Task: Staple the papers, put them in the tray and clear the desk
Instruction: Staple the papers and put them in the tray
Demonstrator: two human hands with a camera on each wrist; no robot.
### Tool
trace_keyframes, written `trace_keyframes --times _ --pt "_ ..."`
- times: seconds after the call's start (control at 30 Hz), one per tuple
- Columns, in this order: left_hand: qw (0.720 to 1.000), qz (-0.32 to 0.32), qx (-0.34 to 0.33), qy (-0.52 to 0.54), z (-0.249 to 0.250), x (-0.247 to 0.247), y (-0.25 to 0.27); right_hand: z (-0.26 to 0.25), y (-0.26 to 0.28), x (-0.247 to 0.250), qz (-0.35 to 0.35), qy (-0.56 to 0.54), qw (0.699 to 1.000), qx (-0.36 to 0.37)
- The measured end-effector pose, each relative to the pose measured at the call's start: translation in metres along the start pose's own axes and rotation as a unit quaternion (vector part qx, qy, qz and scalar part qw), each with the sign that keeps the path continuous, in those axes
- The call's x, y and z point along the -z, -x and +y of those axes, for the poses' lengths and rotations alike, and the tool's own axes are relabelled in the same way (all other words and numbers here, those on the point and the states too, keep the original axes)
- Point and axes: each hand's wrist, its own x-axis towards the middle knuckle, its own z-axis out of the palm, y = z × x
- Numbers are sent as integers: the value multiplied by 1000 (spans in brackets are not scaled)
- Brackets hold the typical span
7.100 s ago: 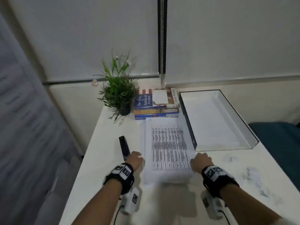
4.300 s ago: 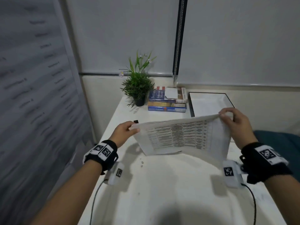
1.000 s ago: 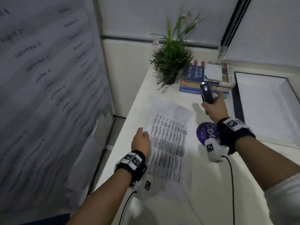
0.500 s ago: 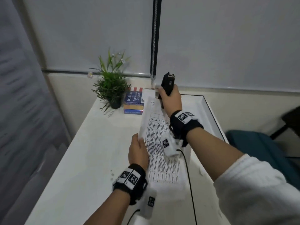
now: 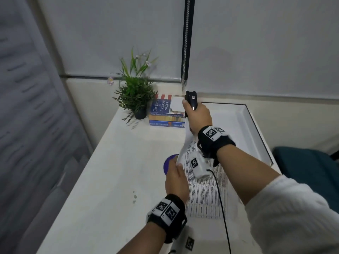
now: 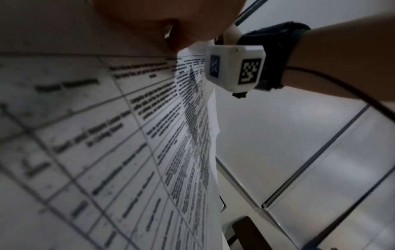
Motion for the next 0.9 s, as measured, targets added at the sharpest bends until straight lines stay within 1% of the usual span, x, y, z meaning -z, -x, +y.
trace_keyframes --times 0.1,0.2,0.27,0.33,0.37,0.4,0.5,0.57,0.63,0.67,0.73,0.8,0.9 --pt "1000 -2 18 -17 -8 2 -8 4 -2 -3 -29 -6 999 -13" --pt "998 5 42 -56 -27 12 -18 13 -10 -4 -48 -20 998 -43" --pt "996 30 71 -47 -46 30 -26 23 -22 -4 -26 24 998 -55" --pt "991 72 109 -29 -65 53 -37 34 -33 -4 -7 95 992 -85" --pt "988 91 123 -36 -73 65 -45 41 -37 -4 -21 128 986 -101" --pt "984 103 133 -50 -80 75 -55 49 -41 -6 -50 157 979 -117" --pt "978 118 151 -87 -93 93 -87 76 -45 -25 -143 232 948 -165" --pt "976 126 158 -83 -94 94 -107 94 -48 -43 -169 248 932 -202" --pt "974 140 160 -78 -93 91 -128 112 -56 -60 -185 258 923 -218" --pt "973 147 158 -77 -93 90 -139 119 -60 -67 -188 264 920 -218" --pt "973 155 150 -76 -93 89 -158 131 -69 -77 -172 291 917 -211" --pt "976 146 136 -81 -94 87 -171 144 -76 -84 -151 323 913 -199" --pt "982 134 109 -76 -91 84 -182 162 -83 -90 -144 359 905 -177"
